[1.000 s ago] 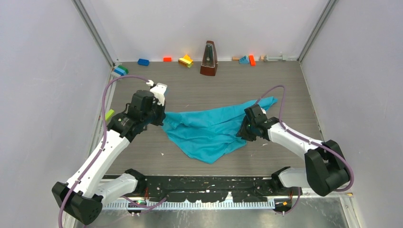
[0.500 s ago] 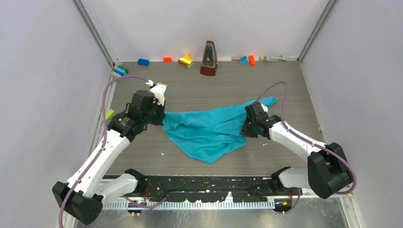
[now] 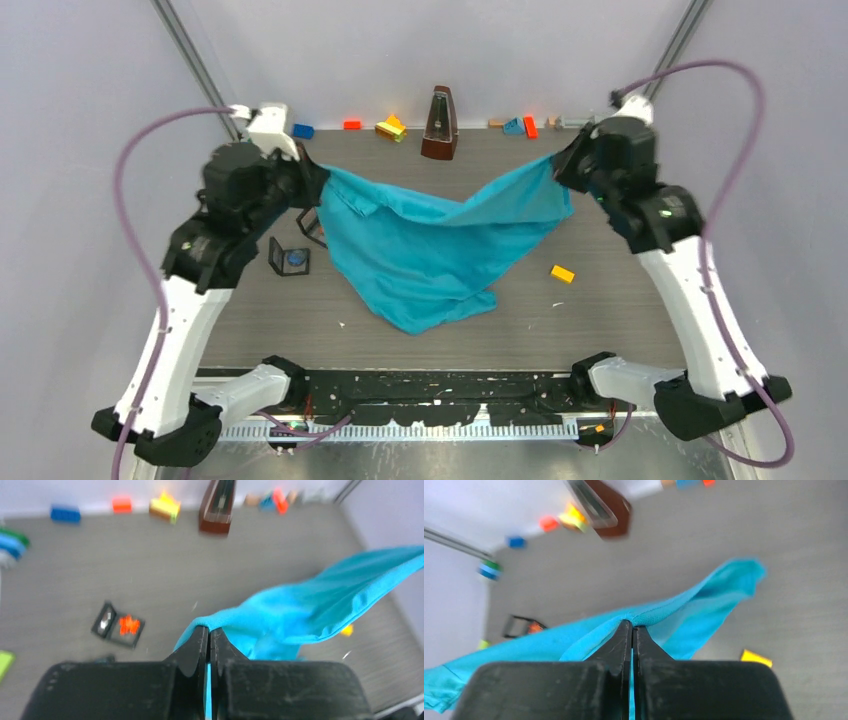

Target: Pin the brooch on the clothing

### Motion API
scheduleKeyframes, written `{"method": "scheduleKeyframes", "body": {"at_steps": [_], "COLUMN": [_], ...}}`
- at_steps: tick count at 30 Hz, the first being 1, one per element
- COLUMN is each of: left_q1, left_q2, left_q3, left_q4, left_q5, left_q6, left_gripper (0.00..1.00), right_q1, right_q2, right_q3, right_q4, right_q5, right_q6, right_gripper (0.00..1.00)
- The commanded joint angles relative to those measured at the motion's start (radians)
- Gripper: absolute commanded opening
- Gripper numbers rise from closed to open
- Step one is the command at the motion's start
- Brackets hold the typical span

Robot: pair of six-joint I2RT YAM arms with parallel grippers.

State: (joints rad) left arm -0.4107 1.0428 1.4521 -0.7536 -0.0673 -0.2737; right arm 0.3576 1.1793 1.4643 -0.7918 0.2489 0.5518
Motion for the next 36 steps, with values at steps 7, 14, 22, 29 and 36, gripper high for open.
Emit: {"method": "scheduleKeyframes", "body": {"at_steps": [7,14,22,29,36], "left_q1": [0.006,0.006,0.006,0.006,0.049], "left_q2": [-0.013,-0.043,-0.063,0.109,0.331], "left_q3": [0.612,0.79,0.649,0.527,0.599], "left_q4": [-0.163,-0.21,-0.121,-0.113,-0.117], "left_q5": [0.167,0.248,0.279,0.254,0.14], "left_q6": [-0.038,-0.062,-0.087,-0.036,0.05], "left_gripper": [0.0,0.0,0.0,0.0,0.0], "right_q1": [0.002,0.001,0.001,0.002,-0.048], "right_q2": [-0.161,-0.259,-0.271,-0.189,-0.009], "right_q3": [0.604,0.683,0.598,0.384,0.317], "right_q4": [-0.15,-0.16,-0.217,-0.164,0.001], "right_q5": [0.019,-0.038,0.075,0.193,0.136], "right_q6": [-0.138,-0.121,-0.101,-0.097,-0.097], "right_gripper": [0.0,0.01,0.0,0.0,0.0]}}
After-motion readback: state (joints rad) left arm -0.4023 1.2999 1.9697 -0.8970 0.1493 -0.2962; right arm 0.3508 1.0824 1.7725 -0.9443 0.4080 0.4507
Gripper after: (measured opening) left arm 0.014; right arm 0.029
